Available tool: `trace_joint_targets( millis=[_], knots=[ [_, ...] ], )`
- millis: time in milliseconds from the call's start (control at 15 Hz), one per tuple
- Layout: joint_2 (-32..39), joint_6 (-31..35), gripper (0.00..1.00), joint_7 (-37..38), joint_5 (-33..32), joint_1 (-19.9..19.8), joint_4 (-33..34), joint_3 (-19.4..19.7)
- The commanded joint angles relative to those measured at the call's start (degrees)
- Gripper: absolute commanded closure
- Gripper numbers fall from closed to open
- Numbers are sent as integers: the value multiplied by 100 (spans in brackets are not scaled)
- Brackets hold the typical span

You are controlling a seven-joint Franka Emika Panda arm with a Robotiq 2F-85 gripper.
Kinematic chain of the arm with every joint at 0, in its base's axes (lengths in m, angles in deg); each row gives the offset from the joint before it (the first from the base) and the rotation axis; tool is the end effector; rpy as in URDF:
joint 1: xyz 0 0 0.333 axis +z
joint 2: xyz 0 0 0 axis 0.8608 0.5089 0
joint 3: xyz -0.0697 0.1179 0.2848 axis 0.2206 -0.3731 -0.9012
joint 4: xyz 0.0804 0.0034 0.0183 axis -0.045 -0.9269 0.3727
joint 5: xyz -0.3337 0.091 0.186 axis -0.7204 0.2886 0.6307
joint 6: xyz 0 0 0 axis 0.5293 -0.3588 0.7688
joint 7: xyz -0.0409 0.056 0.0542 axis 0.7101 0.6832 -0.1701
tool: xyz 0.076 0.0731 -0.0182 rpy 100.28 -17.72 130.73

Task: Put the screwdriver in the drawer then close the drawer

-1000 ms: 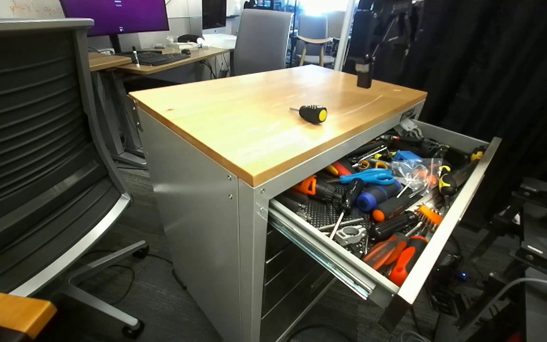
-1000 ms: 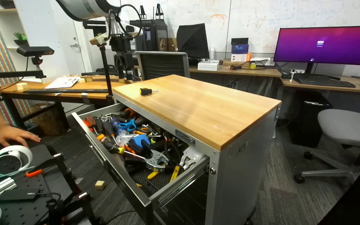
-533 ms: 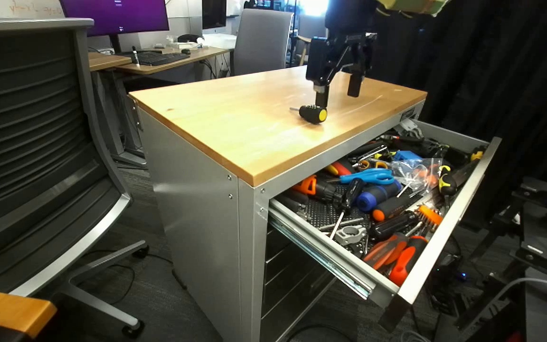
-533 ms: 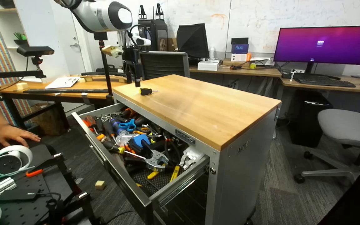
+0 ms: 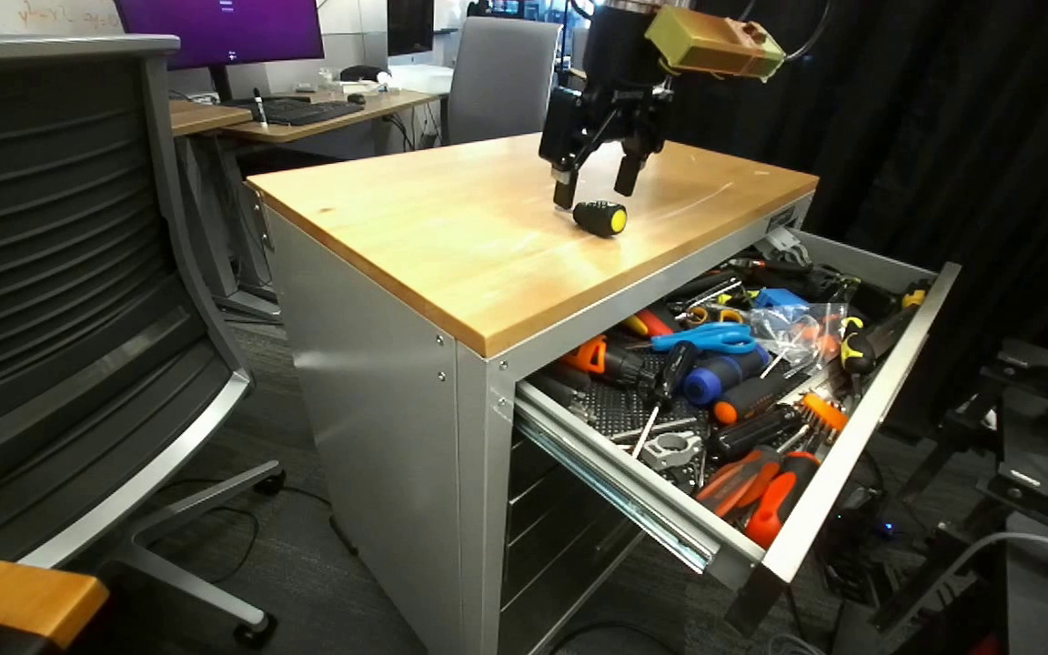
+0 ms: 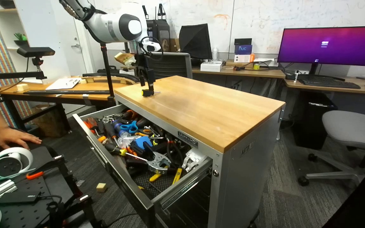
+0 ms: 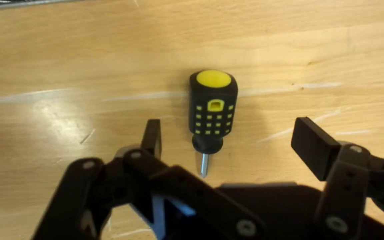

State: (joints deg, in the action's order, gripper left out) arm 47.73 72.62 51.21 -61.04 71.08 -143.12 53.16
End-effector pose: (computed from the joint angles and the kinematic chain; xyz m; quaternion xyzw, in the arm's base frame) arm 0.6060 0.1899 0.3046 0.9958 -0.0687 0.0596 0.0030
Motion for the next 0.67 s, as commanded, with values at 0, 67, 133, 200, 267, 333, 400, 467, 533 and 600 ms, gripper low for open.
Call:
trace_joint_targets(
  millis=[0, 67, 133, 200, 267, 333, 400, 467, 533, 600],
  knots=[
    [174, 107, 32, 53, -59, 194, 196, 282],
    [188, 77, 42, 5, 14, 171, 162, 290],
    [207, 81, 49, 59, -8, 189, 125, 337],
    [209, 35, 58, 30, 19, 184, 105, 343],
    [186, -24, 65, 6, 73, 172, 75, 337],
    [71, -83, 73, 43, 139, 176, -60, 322],
    [-6, -162, 80, 67, 195, 180, -141, 311],
    [-67, -243, 88, 90, 238, 191, -207, 304],
    [-155, -278, 88, 162, 242, 210, -305, 320],
    [-368, -386, 87, 235, 281, 196, -545, 329]
  ],
)
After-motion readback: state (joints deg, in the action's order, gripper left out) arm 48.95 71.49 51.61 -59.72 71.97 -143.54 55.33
